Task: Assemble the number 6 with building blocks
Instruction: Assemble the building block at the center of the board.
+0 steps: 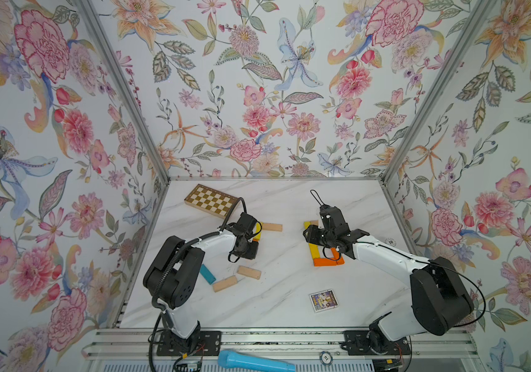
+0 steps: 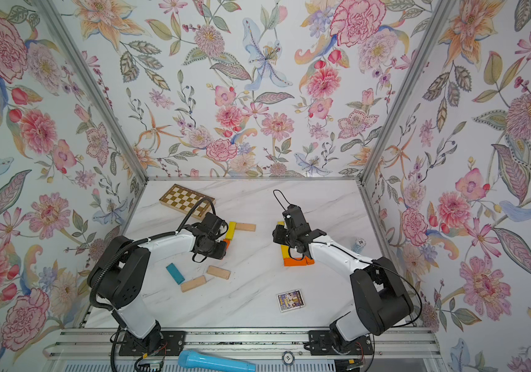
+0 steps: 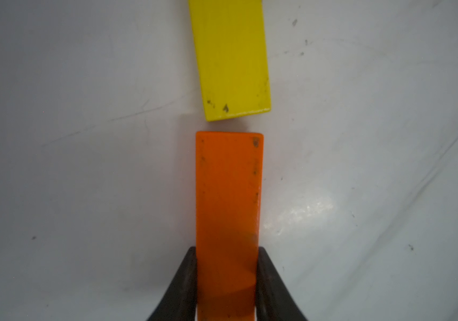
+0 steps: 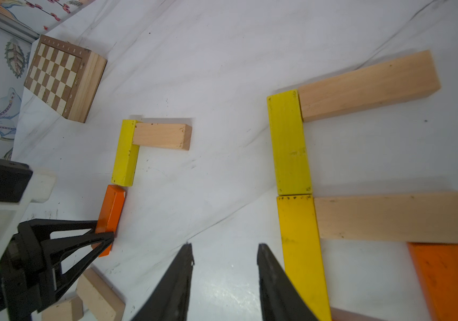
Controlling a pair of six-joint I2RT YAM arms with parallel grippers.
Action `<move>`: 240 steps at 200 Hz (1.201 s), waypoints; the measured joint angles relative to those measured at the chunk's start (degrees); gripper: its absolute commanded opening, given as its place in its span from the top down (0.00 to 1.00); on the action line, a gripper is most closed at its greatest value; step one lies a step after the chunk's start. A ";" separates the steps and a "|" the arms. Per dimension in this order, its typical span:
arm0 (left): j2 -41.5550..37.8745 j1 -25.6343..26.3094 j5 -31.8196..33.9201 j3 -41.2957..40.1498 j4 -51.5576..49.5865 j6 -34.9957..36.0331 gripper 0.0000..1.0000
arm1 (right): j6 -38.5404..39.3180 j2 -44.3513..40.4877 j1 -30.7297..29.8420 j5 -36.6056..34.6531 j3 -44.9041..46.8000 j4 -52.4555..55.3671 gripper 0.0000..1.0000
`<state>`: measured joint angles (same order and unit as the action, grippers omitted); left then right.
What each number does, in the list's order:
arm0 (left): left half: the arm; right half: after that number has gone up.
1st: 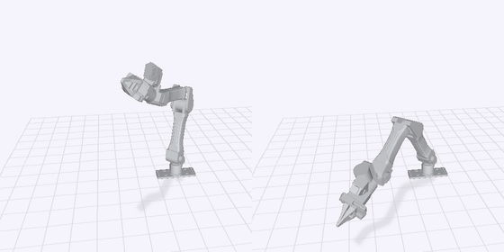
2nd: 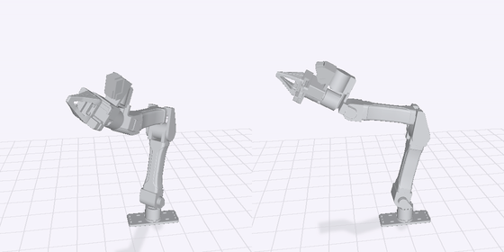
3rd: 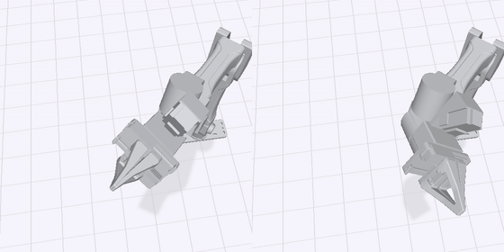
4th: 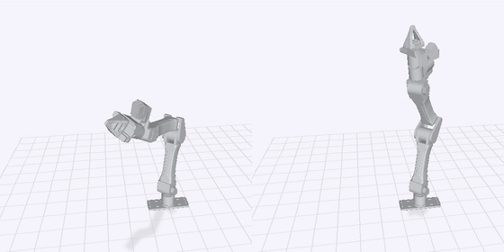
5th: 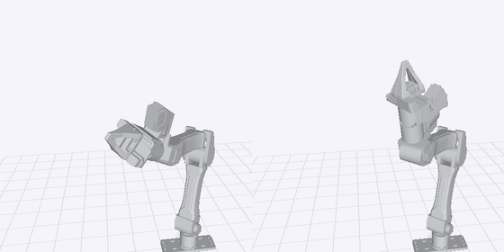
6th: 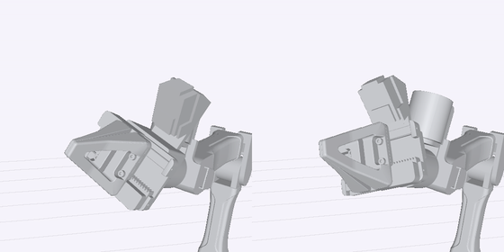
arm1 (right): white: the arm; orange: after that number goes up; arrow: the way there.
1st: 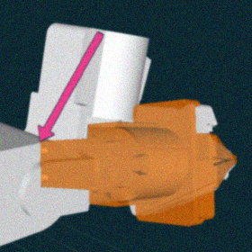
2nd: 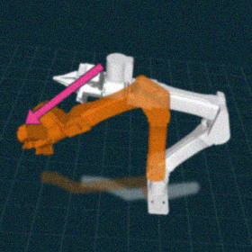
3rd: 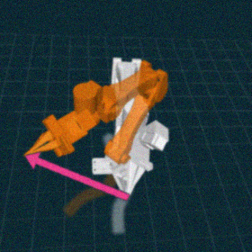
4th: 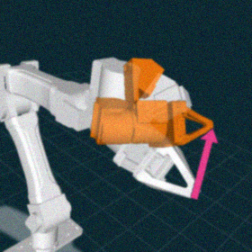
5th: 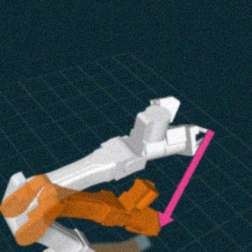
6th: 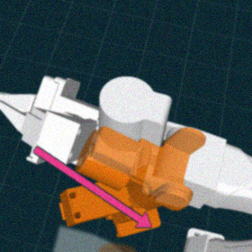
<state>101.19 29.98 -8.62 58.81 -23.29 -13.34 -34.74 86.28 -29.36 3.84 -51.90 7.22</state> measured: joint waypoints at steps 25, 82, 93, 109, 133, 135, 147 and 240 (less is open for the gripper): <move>0.63 0.04 0.00 0.76 -0.02 -0.04 0.78 | 0.02 0.00 0.00 0.02 0.00 0.00 0.60; 0.70 0.98 0.02 0.76 0.02 -1.31 0.77 | 0.02 0.00 0.22 0.20 0.00 0.00 0.60; 0.72 1.29 0.02 0.76 0.04 -1.57 0.77 | 0.02 0.00 0.22 0.22 0.00 0.00 0.60; 0.72 1.60 0.04 0.76 0.04 -2.12 0.77 | 0.02 0.00 0.22 0.22 0.00 0.00 0.60; 0.79 1.77 0.33 0.76 0.04 -2.99 0.75 | 0.04 0.00 0.26 0.24 0.00 0.00 0.60; 0.79 1.77 0.39 0.76 0.04 -3.02 0.75 | 0.04 0.00 0.26 0.24 0.00 0.00 0.60; 0.81 1.86 0.57 0.76 0.04 -3.34 0.75 | 0.04 0.00 0.26 0.24 0.00 0.00 0.60; 1.46 2.47 2.03 1.51 0.02 -7.17 0.55 | 0.37 0.00 0.63 0.63 0.00 0.00 0.59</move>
<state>102.65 32.45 -6.59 60.31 -23.27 -20.51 -34.37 86.28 -28.73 4.47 -51.90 7.22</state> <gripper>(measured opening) 0.392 0.406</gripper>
